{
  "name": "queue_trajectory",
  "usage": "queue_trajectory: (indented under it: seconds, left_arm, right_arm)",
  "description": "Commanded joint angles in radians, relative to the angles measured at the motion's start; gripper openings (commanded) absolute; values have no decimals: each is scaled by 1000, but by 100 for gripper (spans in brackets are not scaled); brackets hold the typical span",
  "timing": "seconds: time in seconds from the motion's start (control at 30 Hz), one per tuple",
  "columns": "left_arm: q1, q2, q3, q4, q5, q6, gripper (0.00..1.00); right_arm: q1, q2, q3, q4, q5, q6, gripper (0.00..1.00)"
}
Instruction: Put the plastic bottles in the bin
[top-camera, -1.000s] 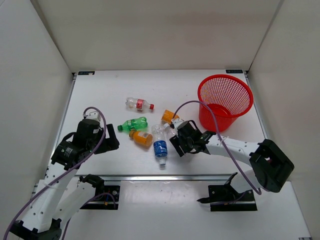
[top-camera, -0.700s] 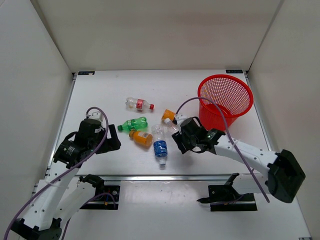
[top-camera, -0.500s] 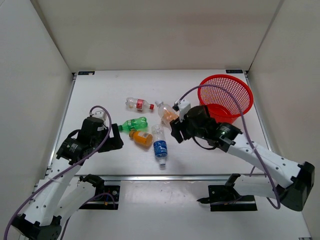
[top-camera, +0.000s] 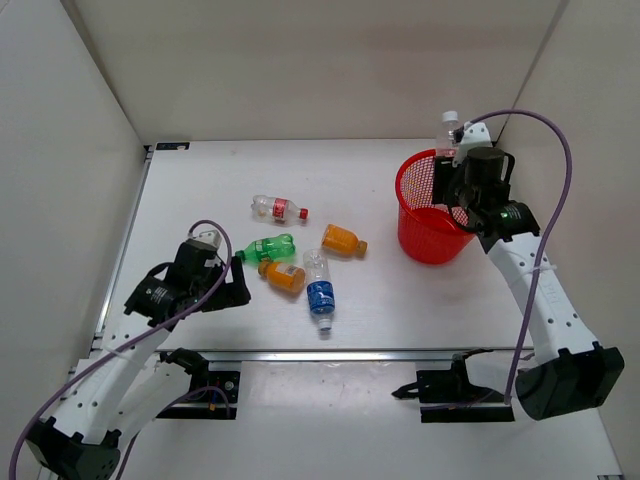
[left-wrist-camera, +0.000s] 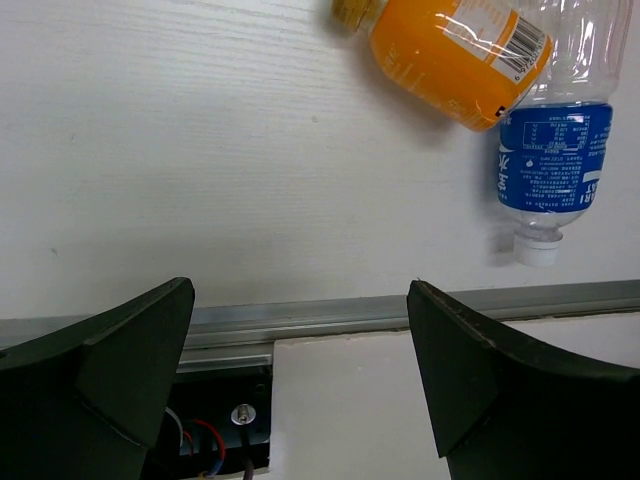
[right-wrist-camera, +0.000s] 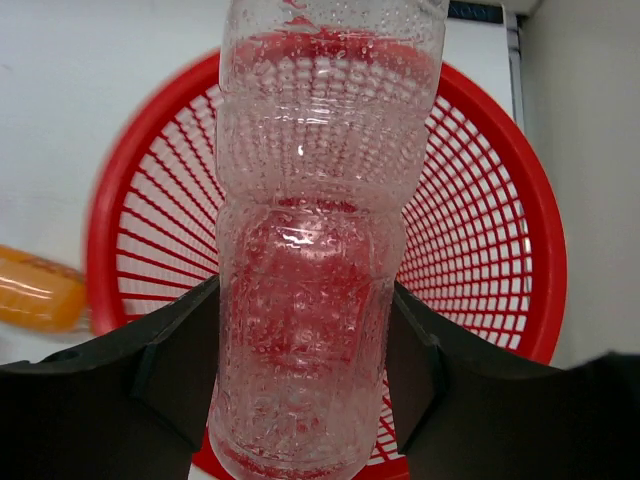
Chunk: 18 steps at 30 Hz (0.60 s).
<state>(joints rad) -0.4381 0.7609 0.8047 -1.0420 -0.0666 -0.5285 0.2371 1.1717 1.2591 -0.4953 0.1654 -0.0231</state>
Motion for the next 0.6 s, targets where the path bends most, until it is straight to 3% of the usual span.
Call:
queue_trajectory:
  seconds: [0.0, 0.1, 0.13, 0.2, 0.33, 0.57]
  left_arm:
    - [-5, -3, -15, 28, 8, -18, 99]
    - [-8, 15, -12, 59, 25, -11, 99]
    - [-17, 31, -7, 71, 30, -13, 99]
    - [-39, 58, 16, 100, 45, -8, 98]
    - [-99, 149, 71, 145, -13, -30, 99]
    - [-328, 404, 201, 287, -91, -110, 98]
  right_arm:
    - [-42, 16, -32, 32, 23, -34, 40]
    - [-62, 16, -66, 46, 14, -44, 76]
    - [-65, 11, -64, 43, 16, -41, 79]
    - [-73, 5, -49, 28, 39, -34, 98]
    - [-96, -17, -11, -6, 77, -18, 99]
    - [-212, -79, 43, -256, 269, 132, 100]
